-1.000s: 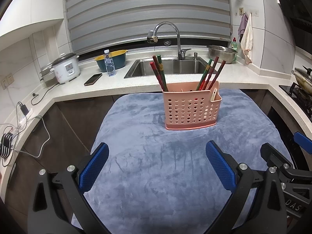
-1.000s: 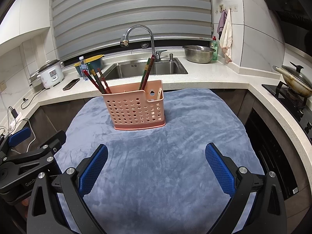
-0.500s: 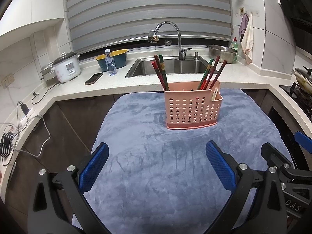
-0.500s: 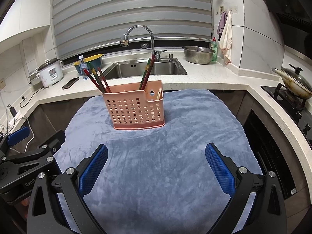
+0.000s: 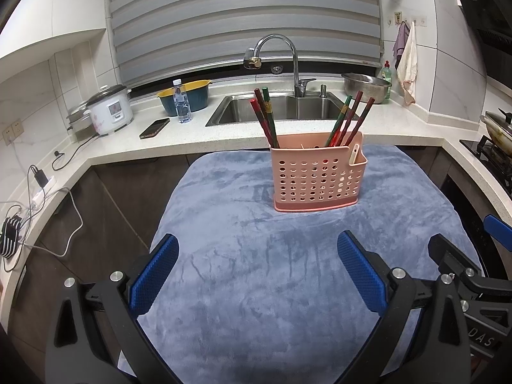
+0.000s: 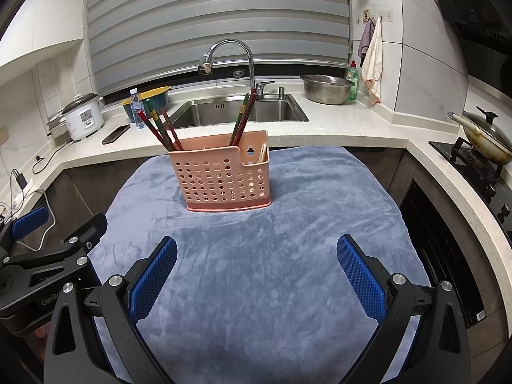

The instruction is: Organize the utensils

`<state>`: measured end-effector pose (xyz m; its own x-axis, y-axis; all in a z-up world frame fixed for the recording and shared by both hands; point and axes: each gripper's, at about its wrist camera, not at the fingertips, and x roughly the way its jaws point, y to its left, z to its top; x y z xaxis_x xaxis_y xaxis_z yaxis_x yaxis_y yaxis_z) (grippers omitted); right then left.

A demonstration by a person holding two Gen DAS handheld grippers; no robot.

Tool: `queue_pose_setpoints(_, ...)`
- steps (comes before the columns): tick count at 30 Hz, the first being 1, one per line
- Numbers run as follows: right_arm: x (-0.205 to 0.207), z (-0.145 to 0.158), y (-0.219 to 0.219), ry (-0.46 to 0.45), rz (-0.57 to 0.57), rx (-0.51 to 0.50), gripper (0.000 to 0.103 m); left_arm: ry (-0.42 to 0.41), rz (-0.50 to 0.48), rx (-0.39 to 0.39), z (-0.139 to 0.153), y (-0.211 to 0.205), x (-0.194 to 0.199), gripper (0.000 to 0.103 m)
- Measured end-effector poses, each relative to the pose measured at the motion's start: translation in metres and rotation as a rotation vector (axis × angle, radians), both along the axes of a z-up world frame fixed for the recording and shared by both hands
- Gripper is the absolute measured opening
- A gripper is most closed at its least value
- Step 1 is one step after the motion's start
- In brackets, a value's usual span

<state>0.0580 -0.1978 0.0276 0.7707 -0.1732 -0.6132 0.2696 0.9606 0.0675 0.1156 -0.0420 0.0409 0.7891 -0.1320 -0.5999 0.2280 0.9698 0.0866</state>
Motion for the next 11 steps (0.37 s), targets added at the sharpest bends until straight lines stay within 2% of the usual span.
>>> queue_pose_setpoints(11,0.0049,-0.0036,-0.0027,0.026,0.01,-0.001,0.096,0.008,0.007,0.004,-0.0042,0.0056,0.0017,0.095)
